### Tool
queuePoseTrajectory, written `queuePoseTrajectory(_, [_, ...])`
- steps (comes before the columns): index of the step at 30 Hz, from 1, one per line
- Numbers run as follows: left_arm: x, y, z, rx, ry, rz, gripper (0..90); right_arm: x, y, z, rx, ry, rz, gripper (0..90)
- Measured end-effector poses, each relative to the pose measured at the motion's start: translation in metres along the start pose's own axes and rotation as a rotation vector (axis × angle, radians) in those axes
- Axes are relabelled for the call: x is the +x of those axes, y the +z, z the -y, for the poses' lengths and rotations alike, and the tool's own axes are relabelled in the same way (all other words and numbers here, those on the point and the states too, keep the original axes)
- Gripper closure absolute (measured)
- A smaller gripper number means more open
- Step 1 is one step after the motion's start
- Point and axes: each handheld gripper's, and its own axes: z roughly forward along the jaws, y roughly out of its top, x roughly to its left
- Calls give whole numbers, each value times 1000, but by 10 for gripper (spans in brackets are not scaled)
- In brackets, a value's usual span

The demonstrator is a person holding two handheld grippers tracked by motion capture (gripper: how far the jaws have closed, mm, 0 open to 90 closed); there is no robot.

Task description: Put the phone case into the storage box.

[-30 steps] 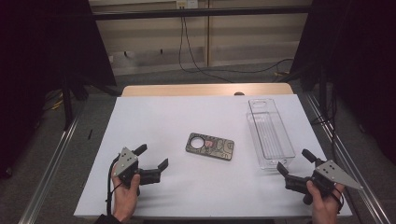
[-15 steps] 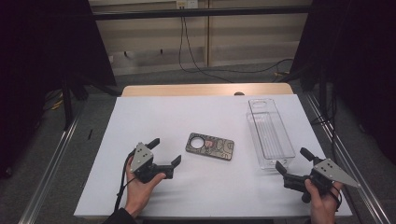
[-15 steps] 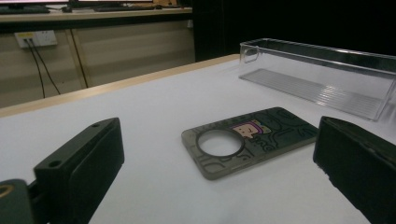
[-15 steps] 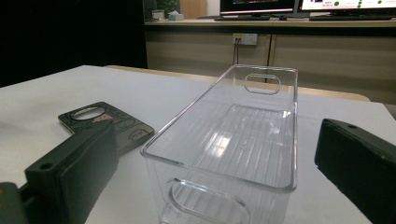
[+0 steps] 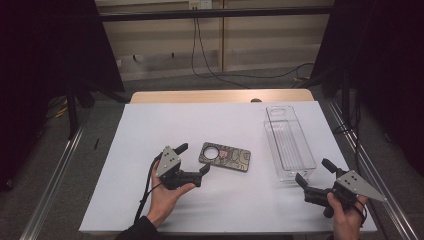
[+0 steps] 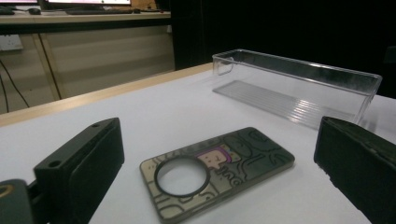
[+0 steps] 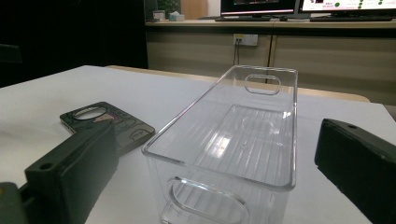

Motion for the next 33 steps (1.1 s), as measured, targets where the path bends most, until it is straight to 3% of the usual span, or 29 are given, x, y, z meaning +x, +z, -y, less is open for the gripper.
queuePoseTrajectory(4, [-4,10,-3,-11,8,7,14,0,0,0,1,0,0,0])
queuePoseTrajectory(8, [-3,24,-3,-17,-15,33,24,0,0,0,-1,-2,4,0])
queuePoseTrajectory(21, [-4,58,-14,-34,21,31,30,0,0,0,-3,-3,4,0])
queuePoseTrajectory(24, [-1,67,-14,-18,22,27,29,0,-1,0,-5,-4,5,0])
queuePoseTrajectory(26, [-1,72,-16,-21,29,5,27,0,-1,0,-5,-2,5,0])
queuePoseTrajectory(30, [-1,78,-19,-17,19,19,19,0,-1,0,-4,-1,4,0])
queuePoseTrajectory(33, [-2,86,-25,-24,35,17,27,0,-1,0,-3,-3,5,0])
